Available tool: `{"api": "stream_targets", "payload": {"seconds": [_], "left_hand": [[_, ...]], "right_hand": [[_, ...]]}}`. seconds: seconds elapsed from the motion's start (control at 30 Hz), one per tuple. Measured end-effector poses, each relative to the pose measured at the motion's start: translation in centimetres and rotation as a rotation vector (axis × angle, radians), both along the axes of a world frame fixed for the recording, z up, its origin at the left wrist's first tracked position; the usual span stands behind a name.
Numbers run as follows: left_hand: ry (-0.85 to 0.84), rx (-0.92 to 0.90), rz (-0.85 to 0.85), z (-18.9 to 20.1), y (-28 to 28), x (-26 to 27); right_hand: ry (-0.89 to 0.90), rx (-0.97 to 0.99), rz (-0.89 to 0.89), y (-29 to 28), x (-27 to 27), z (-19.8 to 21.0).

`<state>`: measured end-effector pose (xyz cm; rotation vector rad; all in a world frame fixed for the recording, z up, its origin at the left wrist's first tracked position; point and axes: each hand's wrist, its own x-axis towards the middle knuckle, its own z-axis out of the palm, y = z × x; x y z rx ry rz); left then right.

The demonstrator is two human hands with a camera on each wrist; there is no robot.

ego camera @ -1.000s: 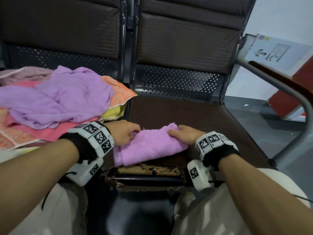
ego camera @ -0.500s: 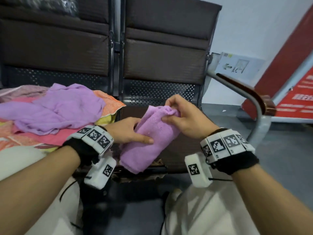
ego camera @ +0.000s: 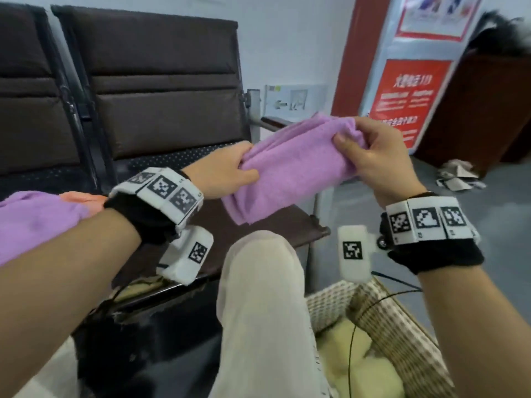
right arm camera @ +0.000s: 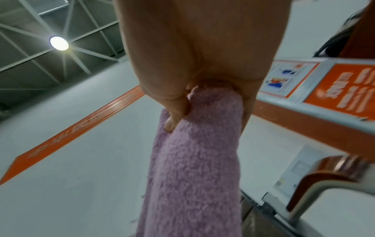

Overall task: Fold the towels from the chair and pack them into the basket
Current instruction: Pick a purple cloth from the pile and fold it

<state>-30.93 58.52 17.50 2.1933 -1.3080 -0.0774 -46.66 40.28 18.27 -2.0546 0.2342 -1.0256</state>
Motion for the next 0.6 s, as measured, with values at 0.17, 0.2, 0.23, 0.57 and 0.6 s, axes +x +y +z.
{"api": "stream_targets", "payload": {"seconds": [0.17, 0.2, 0.23, 0.57, 0.6], "left_hand": [[-0.093, 0.22, -0.213, -2.2, -10.1, -3.8], [-0.088, 0.282, -0.251, -3.5, -12.0, -4.7], [-0.078, 0.34, -0.287, -4.9, -13.7, -5.7], [0.174, 0.687, -0.426, -25.2, -18.5, -14.0], [0.223, 0.712, -0.448, -26.7, -18.4, -14.7]], "right_hand": [[0.016, 0.101, -0.205, -6.6, -6.7, -5.8], [0.044, 0.12, -0.238, -7.7, -8.0, -7.4], [0.081, 0.135, -0.274, -8.6, -9.3, -9.1], [0.537, 0.318, -0.383, -9.6, -18.6, -27.0], [0.586, 0.326, -0.378, -9.4, -19.2, -28.1]]}}
